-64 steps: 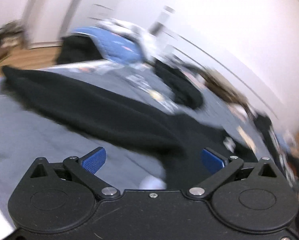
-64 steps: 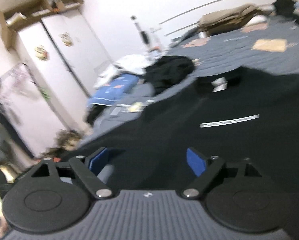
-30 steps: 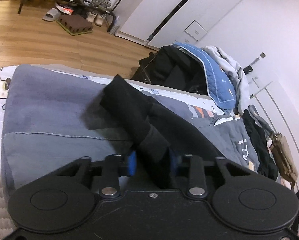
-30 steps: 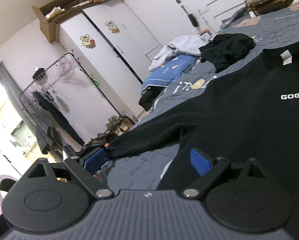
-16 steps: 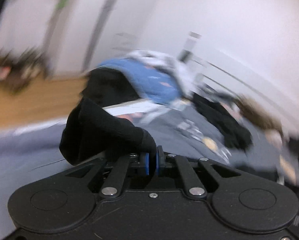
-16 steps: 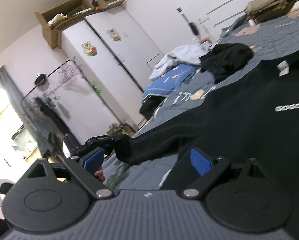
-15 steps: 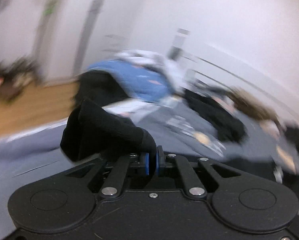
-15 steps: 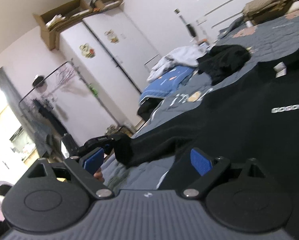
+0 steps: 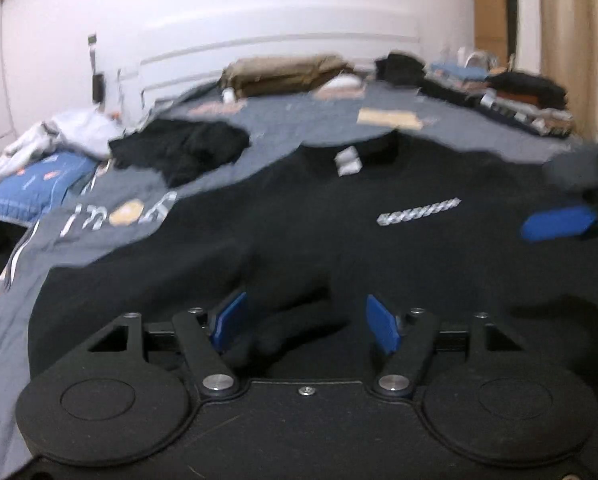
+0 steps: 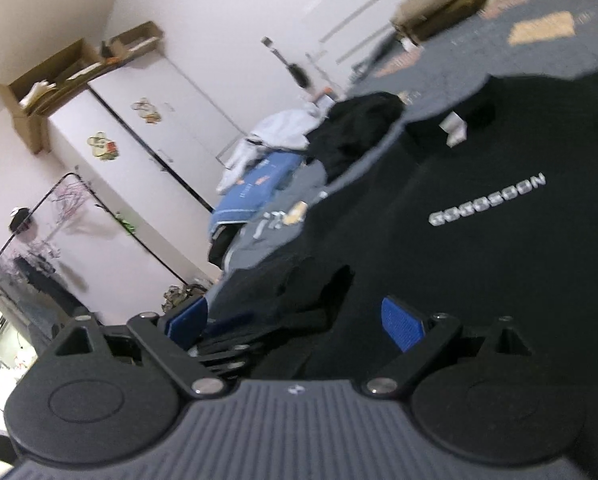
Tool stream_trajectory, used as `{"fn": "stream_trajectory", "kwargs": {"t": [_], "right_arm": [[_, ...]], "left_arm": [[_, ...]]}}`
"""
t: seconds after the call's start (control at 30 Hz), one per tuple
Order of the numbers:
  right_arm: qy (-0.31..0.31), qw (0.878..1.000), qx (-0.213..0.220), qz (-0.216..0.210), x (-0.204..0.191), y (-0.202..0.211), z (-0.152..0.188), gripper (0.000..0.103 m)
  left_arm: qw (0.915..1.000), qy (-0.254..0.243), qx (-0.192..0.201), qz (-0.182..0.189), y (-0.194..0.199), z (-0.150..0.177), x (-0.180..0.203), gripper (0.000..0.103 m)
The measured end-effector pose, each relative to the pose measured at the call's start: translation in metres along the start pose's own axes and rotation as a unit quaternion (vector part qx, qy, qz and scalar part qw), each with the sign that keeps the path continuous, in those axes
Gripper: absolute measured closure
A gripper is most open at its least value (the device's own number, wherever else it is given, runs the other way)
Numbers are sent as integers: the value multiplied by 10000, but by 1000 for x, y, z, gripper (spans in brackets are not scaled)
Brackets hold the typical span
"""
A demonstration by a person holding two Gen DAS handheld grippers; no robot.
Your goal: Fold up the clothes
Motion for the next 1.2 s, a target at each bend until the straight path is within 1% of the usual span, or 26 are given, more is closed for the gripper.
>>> {"fn": "stream_trajectory", "kwargs": {"t": [0.07, 0.1, 0.17, 0.2, 0.23, 0.3, 0.4, 0.43, 0.5, 0.6, 0.73, 0.83, 0.9, 0.97, 1.0, 1.07, 1.1, 1.13, 1.2], "right_arm": [[-47, 10000, -36, 58, 4, -4, 3, 9], [-93, 9999, -43, 98, 6, -6, 4, 9], [-276, 9995, -99, 129, 7, -13, 7, 9], [-380, 9992, -141, 49, 7, -19, 9, 9], [-499, 9986, -154, -31, 6, -24, 12, 9], [-764, 9968, -148, -167, 4, -36, 16, 9], [-1203, 9924, -50, -261, 7, -58, 17, 9], [-1222, 9923, -26, -204, 8, -65, 13, 9], [-1094, 9940, -2, -19, 8, -79, 4, 9], [-650, 9973, -178, 287, 2, -103, -14, 9], [-223, 9983, -255, 470, -3, -131, -29, 9], [-63, 9969, -325, 715, -2, -153, -37, 10], [-82, 9949, -544, 851, 3, -170, -38, 11], [-135, 9939, -626, 893, 8, -180, -36, 12], [-159, 9940, -621, 890, 9, -183, -36, 16], [-203, 9944, -575, 865, 8, -185, -37, 50], [-224, 9946, -552, 852, 8, -186, -37, 83], [-254, 9949, -536, 811, 6, -186, -38, 97], [-323, 9958, -511, 692, 2, -182, -40, 98]], "left_arm": [[9996, 256, 80, 68, 9, 0, -4, 36], [9986, 497, 132, 89, 13, 1, -10, 34], [9943, 1013, 301, 141, 22, 0, -23, 33], [9907, 1292, 384, 168, 27, -1, -30, 32], [9856, 1615, 468, 201, 31, -2, -39, 32], [9709, 2297, 642, 198, 39, -4, -59, 32], [9486, 3052, 820, 161, 46, -3, -84, 32], [9471, 3093, 837, 208, 48, -5, -89, 32], [9483, 3027, 917, 268, 52, -11, -94, 32], [9489, 2968, 1021, 343, 58, -16, -99, 32], [9475, 2997, 1032, 425, 54, -18, -106, 31], [9442, 3097, 1036, 426, 53, -15, -113, 31], [9410, 3196, 1032, 410, 53, -12, -118, 31], [9394, 3243, 1034, 406, 53, -12, -122, 31], [9392, 3248, 1033, 409, 53, -13, -123, 31], [9378, 3280, 1057, 415, 54, -13, -127, 31], [9368, 3301, 1076, 432, 55, -13, -128, 31], [9364, 3307, 1082, 446, 56, -13, -129, 31], [9368, 3288, 1104, 468, 57, -14, -130, 31]]}}
Point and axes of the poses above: each gripper's, at about its wrist camera, not at the fingertips, and y roughly against the way its jaws point, x to its right, z to its underside, the point moved 3 cm from there along -y, roughly the way its jaws point, and after that the axes turned 8 degrees about -x, right-handed, at the moved point
